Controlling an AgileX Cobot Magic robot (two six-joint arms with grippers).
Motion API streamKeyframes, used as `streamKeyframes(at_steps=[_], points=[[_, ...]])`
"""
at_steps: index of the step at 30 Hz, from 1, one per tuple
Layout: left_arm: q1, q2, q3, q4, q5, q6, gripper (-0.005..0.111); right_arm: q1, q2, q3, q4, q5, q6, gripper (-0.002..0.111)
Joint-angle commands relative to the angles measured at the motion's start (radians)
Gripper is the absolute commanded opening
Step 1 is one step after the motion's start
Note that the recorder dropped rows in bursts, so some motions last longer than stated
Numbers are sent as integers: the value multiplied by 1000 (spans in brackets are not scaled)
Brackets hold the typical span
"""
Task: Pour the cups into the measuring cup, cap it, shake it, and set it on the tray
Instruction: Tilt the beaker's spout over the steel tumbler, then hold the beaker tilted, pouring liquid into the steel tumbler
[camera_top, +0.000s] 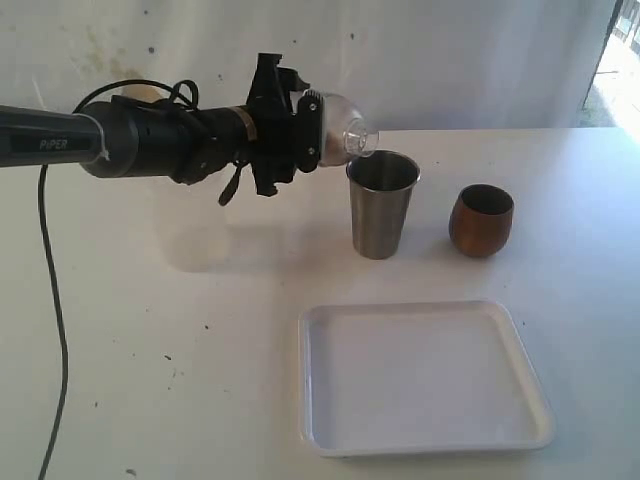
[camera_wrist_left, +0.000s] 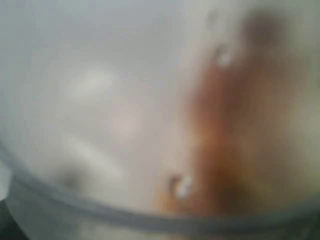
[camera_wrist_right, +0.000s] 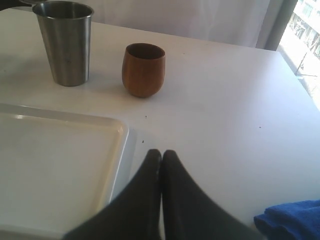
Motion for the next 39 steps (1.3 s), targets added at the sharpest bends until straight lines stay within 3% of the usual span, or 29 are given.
streamKeyframes(at_steps=[1, 11, 23, 28, 32, 39], points=[[-9, -41, -17, -46, -11, 0, 0, -2, -5, 5, 0, -4, 3, 0], [-9, -54, -17, -101, 3, 101, 0, -2, -5, 5, 0, -4, 3, 0], [-17, -77, -17, -489, -18, 491, 0, -2, -5, 5, 0, -4, 3, 0], [-43, -77, -17, -719, -40, 793, 0, -2, -5, 5, 0, -4, 3, 0], [-62, -77, -17, -900, -142, 975, 0, -2, -5, 5, 0, -4, 3, 0], [-66, -77, -17, -928, -155, 1042, 0, -2, -5, 5, 0, -4, 3, 0]])
